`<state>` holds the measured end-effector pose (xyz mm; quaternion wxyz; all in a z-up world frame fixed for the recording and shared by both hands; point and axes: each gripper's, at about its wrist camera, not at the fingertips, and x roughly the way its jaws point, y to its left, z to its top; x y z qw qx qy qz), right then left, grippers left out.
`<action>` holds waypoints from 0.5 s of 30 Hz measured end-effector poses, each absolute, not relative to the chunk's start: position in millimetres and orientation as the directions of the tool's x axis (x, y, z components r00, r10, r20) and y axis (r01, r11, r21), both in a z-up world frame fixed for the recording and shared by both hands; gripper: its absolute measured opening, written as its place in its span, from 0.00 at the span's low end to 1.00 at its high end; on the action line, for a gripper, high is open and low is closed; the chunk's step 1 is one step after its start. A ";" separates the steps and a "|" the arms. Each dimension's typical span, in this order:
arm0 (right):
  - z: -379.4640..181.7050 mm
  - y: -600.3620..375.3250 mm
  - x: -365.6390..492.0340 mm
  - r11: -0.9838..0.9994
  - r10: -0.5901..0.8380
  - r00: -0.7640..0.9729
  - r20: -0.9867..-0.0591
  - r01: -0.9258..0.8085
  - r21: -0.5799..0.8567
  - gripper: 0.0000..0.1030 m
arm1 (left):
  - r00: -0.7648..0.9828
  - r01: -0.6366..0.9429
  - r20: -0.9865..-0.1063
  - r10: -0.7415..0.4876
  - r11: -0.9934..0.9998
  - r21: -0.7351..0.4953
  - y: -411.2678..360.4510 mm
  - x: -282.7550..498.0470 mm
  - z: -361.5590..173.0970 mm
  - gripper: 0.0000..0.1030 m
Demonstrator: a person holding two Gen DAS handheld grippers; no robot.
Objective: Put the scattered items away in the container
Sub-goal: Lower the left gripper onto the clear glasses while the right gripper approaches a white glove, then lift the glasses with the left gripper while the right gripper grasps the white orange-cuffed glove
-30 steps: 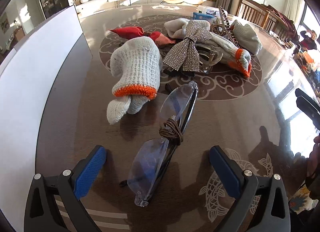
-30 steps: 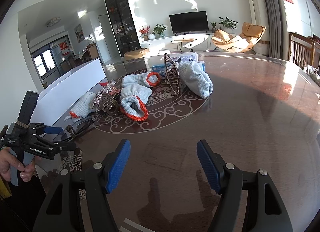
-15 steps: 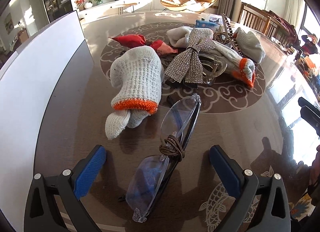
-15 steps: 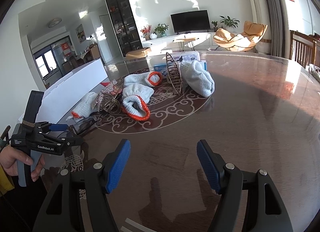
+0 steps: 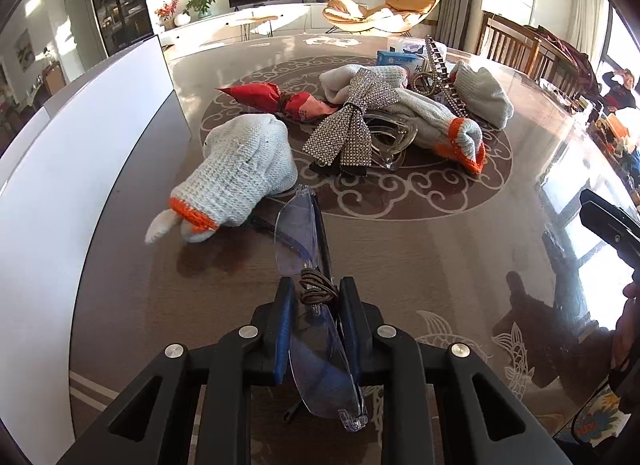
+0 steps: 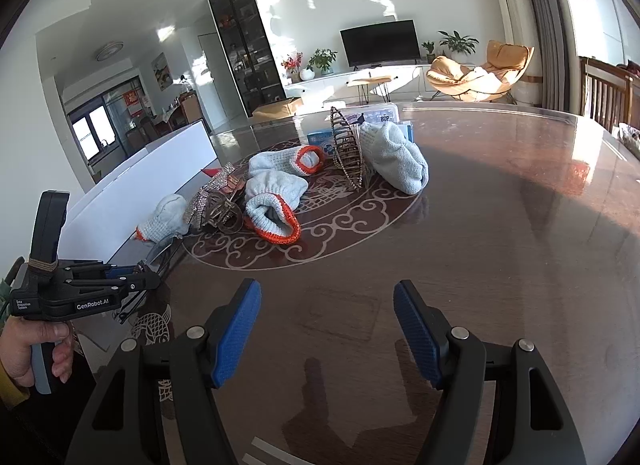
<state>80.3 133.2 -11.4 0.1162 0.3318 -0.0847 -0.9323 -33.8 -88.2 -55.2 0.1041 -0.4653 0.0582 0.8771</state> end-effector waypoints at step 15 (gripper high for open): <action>-24.5 83.2 -34.5 -0.883 -0.440 -0.516 -0.735 0.398 0.249 0.68 | -0.583 -0.058 -0.804 0.113 -0.994 -0.097 -98.2 -21.9 -57.7 0.22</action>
